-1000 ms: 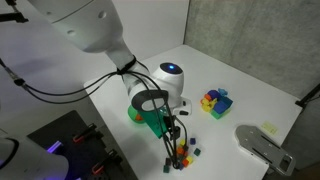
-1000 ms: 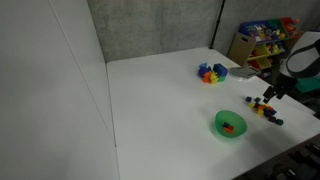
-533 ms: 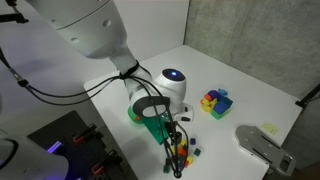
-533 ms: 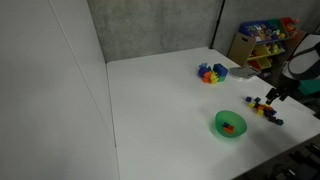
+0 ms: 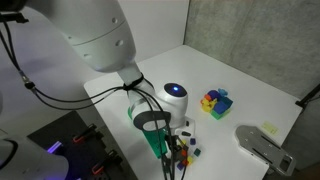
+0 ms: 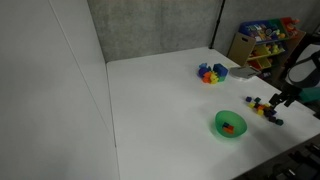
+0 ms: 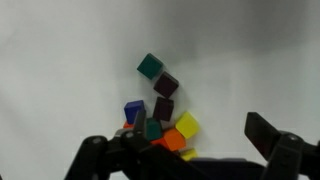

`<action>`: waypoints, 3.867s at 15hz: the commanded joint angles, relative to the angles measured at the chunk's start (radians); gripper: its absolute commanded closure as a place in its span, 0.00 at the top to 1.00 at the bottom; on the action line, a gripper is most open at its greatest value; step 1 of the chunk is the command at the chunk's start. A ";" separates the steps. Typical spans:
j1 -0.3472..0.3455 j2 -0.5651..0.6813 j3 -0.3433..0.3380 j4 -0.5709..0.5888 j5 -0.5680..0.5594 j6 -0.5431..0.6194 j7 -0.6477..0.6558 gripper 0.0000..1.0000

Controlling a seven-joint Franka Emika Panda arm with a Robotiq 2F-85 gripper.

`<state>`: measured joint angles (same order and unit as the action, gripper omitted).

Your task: Put one purple block inside the green bowl

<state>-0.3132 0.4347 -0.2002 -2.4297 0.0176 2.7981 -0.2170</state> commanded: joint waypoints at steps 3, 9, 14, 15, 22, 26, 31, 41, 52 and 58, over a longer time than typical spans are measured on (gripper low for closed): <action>-0.054 0.157 0.000 0.057 0.020 0.082 0.051 1.00; -0.120 0.264 0.033 0.090 0.007 0.182 0.032 1.00; -0.199 0.311 0.098 0.097 -0.013 0.275 -0.006 1.00; -0.217 0.316 0.114 0.095 -0.018 0.289 -0.018 0.98; -0.310 0.290 0.199 0.068 -0.064 0.353 -0.050 0.35; -0.369 0.246 0.267 0.040 -0.088 0.367 -0.053 0.15; -0.347 0.152 0.313 -0.040 -0.098 0.367 -0.031 0.15; -0.132 -0.131 0.395 -0.194 -0.032 0.323 0.092 0.15; 0.307 -0.227 0.226 -0.203 -0.003 0.220 0.279 0.96; 0.327 -0.377 0.087 -0.198 -0.073 0.017 0.359 1.00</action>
<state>0.0169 0.1617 -0.0668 -2.6192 -0.0117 2.9339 0.0936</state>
